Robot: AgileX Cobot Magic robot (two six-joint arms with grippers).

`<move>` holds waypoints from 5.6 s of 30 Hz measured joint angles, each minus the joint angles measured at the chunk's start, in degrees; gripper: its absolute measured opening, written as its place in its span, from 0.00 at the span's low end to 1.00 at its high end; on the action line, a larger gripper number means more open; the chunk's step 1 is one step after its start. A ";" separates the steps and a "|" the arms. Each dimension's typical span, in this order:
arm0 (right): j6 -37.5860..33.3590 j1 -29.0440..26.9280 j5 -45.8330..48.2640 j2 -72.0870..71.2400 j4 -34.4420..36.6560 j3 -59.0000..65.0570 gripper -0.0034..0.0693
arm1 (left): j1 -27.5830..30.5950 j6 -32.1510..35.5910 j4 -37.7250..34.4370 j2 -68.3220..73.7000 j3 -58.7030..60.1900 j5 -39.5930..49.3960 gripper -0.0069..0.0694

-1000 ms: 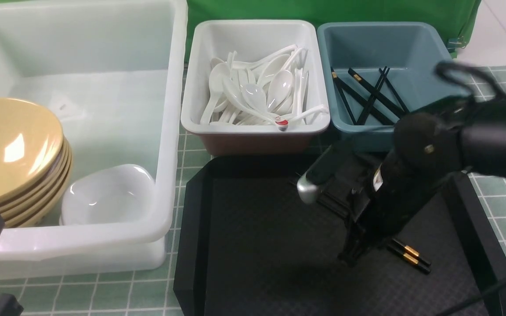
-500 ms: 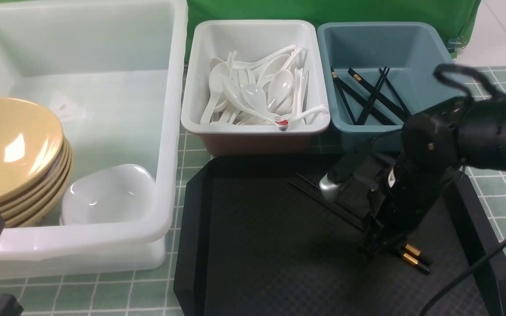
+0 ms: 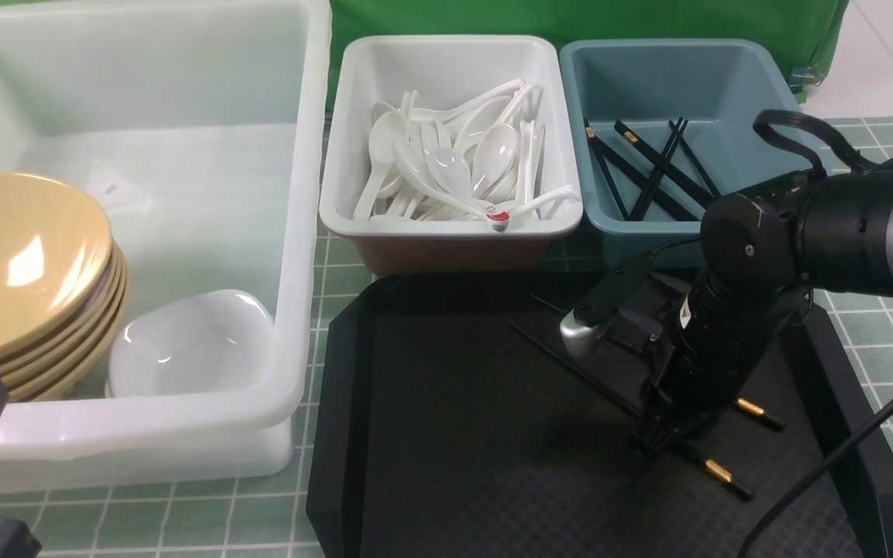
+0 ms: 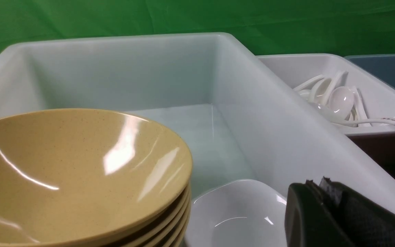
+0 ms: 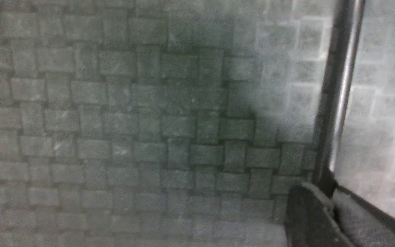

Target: On blue table put chopsticks spoon bowls plates into blue grey white boxes.

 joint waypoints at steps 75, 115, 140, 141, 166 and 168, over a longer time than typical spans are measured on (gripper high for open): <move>-3.04 -12.70 -44.28 -5.99 5.84 -6.73 0.24 | 0.00 -0.22 0.44 0.00 0.00 -0.39 0.10; 1.19 -1.62 -53.13 -78.53 6.29 65.63 0.10 | 0.00 0.27 6.02 0.00 0.00 0.01 0.10; 5.92 -26.96 -30.33 -105.58 5.60 65.93 0.10 | 0.00 0.37 6.01 -0.01 0.00 1.33 0.10; 5.86 -26.96 -30.33 -105.58 5.60 65.93 0.10 | 0.00 0.37 6.01 -0.01 0.00 1.33 0.10; 5.69 -26.96 -30.20 -105.63 5.53 65.93 0.11 | -0.05 0.37 6.09 -2.61 3.55 -1.77 0.10; 5.69 -26.96 -30.20 -105.63 5.53 65.93 0.11 | -0.05 0.37 8.51 -5.93 8.59 -4.54 0.10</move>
